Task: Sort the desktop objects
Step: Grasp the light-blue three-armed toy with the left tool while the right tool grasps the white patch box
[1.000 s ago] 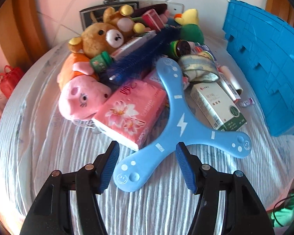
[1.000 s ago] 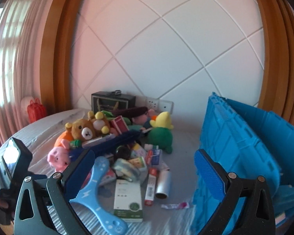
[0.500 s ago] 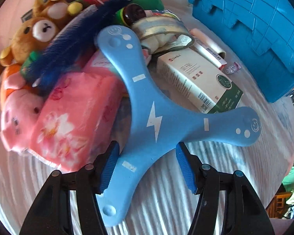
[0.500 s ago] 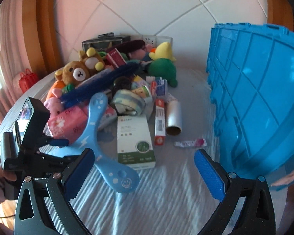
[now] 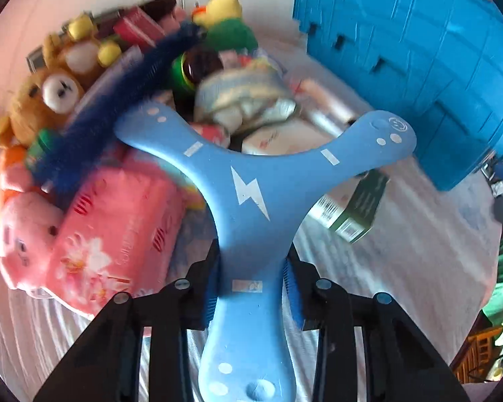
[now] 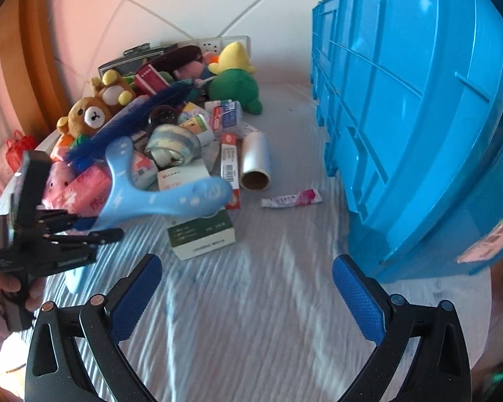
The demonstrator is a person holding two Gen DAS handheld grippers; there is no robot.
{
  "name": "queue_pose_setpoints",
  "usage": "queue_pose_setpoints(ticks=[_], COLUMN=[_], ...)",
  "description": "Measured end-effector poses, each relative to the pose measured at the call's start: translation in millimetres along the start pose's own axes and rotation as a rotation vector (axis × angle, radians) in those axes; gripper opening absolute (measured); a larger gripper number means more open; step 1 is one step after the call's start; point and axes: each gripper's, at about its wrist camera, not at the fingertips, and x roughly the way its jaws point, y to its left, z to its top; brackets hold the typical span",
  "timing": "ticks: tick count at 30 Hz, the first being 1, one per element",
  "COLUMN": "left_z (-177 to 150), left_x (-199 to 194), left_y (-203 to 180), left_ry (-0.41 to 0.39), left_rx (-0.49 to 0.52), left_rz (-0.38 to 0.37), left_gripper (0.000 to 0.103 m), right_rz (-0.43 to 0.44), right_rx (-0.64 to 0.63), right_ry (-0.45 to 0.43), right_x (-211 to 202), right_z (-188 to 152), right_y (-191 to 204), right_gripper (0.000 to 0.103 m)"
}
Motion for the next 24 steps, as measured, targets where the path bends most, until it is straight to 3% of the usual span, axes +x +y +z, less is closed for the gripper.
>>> queue_pose_setpoints(ticks=[4,10,13,17,24], left_z=[8,14,10,-3,-27], left_x=[-55,-131,-143,-132,-97], left_y=[-3,10,29,53,64], left_ry=[-0.121,-0.278,-0.275,-0.211,-0.114], left_rx=[-0.031,-0.077,-0.125,-0.215,-0.302], left_rz=[0.051,0.233,0.295,0.348,0.381], left_gripper=[0.033,0.033,0.033,0.033,0.033], right_rz=[0.016,0.088,0.124,0.173,0.209], right_rx=[-0.009,-0.04,-0.047,-0.051,-0.099], right_ry=[0.006,-0.003,0.024,0.09,0.194], right_x=[2,8,18,41,74], right_z=[5,17,26,34,38], right_y=[0,10,17,25,41], right_gripper=[0.103,0.103,0.103,0.103,0.103])
